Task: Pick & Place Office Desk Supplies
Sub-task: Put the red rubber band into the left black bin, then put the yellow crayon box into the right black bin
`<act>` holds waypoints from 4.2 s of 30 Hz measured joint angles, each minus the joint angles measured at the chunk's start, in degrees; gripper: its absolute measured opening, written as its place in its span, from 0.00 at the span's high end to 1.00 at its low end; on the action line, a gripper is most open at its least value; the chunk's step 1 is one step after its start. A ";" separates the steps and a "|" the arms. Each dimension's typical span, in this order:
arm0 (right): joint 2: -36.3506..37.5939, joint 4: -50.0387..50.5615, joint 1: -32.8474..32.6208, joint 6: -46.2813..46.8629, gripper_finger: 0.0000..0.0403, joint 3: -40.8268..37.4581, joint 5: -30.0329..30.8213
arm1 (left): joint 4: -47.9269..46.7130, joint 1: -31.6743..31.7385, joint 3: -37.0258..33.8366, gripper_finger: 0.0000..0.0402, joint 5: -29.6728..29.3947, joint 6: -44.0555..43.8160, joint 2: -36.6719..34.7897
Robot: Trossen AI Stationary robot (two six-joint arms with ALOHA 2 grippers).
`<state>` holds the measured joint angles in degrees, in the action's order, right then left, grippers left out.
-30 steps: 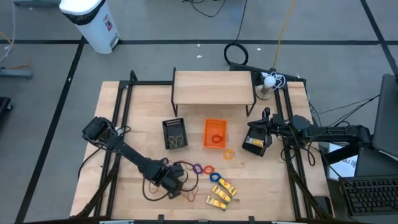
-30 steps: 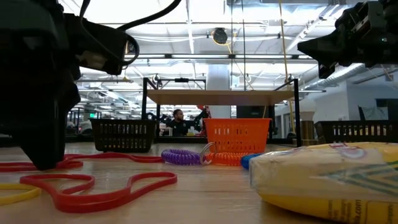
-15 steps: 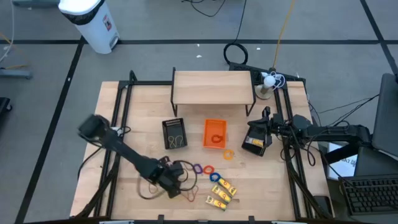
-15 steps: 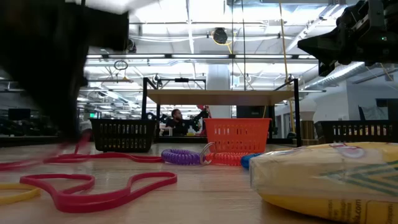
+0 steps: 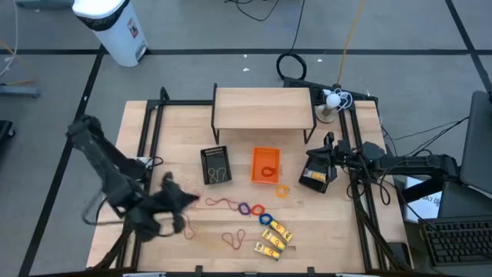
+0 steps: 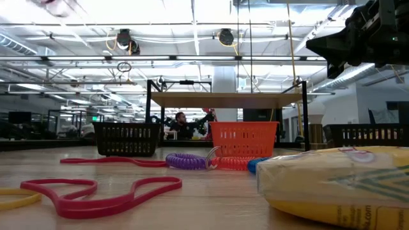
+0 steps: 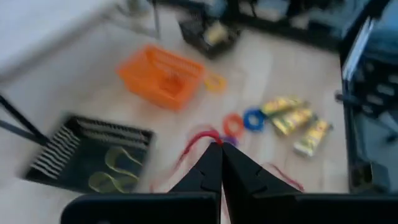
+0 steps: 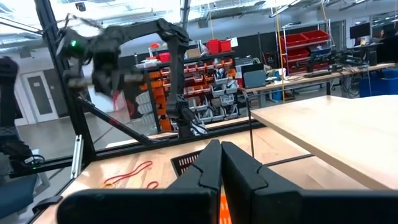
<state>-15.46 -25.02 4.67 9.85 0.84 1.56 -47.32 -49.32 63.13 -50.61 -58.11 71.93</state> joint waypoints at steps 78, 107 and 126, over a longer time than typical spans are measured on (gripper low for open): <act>-0.11 -3.11 0.00 -2.55 0.99 0.00 0.07 | 29.74 35.55 -24.94 1.00 24.64 27.99 -8.32; -0.11 -1.75 0.00 -1.05 0.99 0.00 -0.15 | 34.53 44.68 -24.94 0.74 42.02 25.64 6.72; -0.98 -1.59 0.00 -1.54 0.99 0.00 -0.17 | 31.68 46.47 -24.84 0.42 28.31 49.91 -29.57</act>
<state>-16.44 -26.61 4.67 8.31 0.84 1.39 -15.65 -2.84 38.29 -22.30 -8.20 42.36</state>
